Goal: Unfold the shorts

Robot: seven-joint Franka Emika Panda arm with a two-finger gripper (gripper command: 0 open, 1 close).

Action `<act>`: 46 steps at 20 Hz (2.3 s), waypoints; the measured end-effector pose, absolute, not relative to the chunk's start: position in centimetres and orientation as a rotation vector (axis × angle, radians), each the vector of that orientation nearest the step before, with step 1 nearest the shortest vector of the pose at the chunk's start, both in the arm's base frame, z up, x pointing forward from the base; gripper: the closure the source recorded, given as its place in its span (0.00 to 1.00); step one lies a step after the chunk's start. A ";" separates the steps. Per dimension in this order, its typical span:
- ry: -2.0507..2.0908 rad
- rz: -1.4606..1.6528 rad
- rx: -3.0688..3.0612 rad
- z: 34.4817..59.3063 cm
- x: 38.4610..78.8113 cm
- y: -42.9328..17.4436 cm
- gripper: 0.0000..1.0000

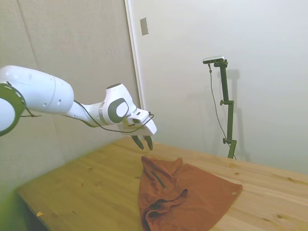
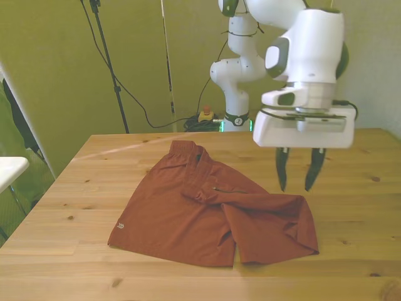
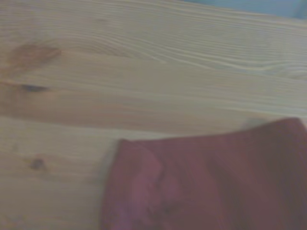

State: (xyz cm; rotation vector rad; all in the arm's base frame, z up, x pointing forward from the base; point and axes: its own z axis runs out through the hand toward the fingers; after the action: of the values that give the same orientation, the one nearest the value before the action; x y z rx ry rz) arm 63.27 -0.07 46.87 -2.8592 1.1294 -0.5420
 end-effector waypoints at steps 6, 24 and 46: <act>1.104 -0.443 -2.970 45.8 58.2 -8.9 0.00; 0.947 -0.381 -2.974 36.8 57.4 -20.5 1.00; 0.900 -0.372 -2.927 37.0 58.7 -19.4 1.00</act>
State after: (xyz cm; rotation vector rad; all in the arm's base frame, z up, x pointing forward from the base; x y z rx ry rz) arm 58.74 -19.35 37.01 -2.9266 0.8995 -0.3723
